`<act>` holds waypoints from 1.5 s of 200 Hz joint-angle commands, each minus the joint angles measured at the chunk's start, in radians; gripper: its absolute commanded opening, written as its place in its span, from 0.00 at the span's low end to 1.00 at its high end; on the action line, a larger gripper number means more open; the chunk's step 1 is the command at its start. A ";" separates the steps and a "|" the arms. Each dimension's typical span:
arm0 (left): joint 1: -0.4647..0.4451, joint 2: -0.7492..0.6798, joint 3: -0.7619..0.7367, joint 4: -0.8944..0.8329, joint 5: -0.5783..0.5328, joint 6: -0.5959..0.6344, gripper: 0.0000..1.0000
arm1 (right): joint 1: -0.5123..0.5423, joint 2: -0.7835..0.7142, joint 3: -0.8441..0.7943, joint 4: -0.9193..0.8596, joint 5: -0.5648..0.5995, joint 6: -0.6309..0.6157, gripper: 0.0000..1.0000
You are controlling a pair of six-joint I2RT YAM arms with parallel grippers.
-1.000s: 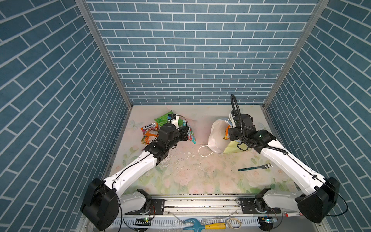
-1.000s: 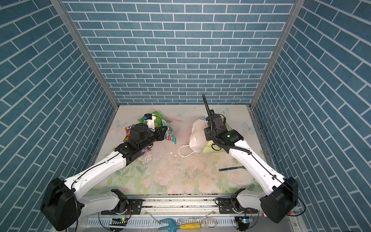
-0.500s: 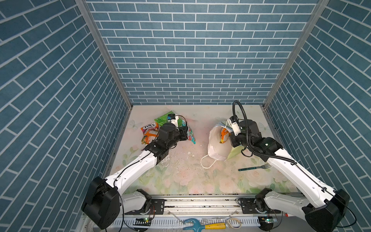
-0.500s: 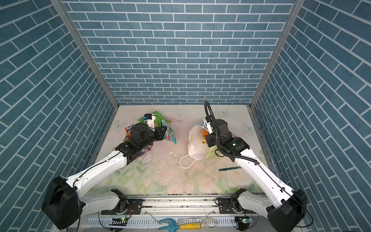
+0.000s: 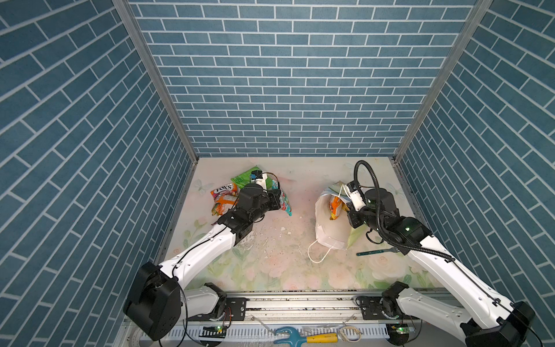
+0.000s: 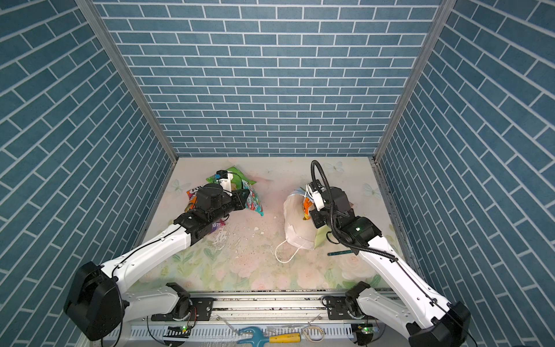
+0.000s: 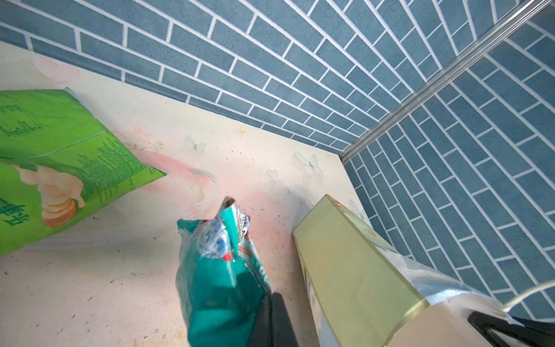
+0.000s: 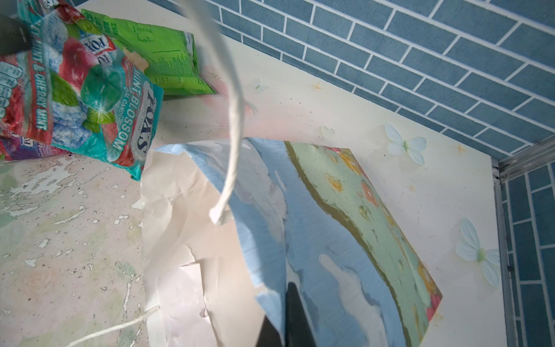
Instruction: Take the snacks out of the paper bag
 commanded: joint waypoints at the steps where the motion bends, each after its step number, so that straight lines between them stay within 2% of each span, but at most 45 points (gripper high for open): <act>1: 0.011 -0.005 0.003 0.037 -0.006 0.011 0.00 | -0.003 -0.027 -0.004 0.024 -0.008 -0.053 0.00; 51: 0.016 0.001 -0.003 0.041 -0.006 0.010 0.00 | -0.004 -0.063 -0.020 0.003 0.015 -0.101 0.00; 125: 0.048 0.015 -0.002 0.027 -0.001 0.009 0.00 | -0.010 -0.067 -0.018 0.003 0.028 -0.084 0.00; 171: 0.131 0.038 0.002 0.023 0.085 -0.024 0.00 | -0.011 -0.027 -0.018 0.034 0.026 -0.050 0.00; 254: 0.297 0.104 0.012 -0.040 0.093 -0.019 0.00 | -0.009 0.018 0.000 0.097 0.005 0.038 0.00; 300: 0.315 0.167 0.054 -0.067 0.072 0.002 0.00 | -0.010 -0.007 -0.025 0.166 -0.021 0.037 0.00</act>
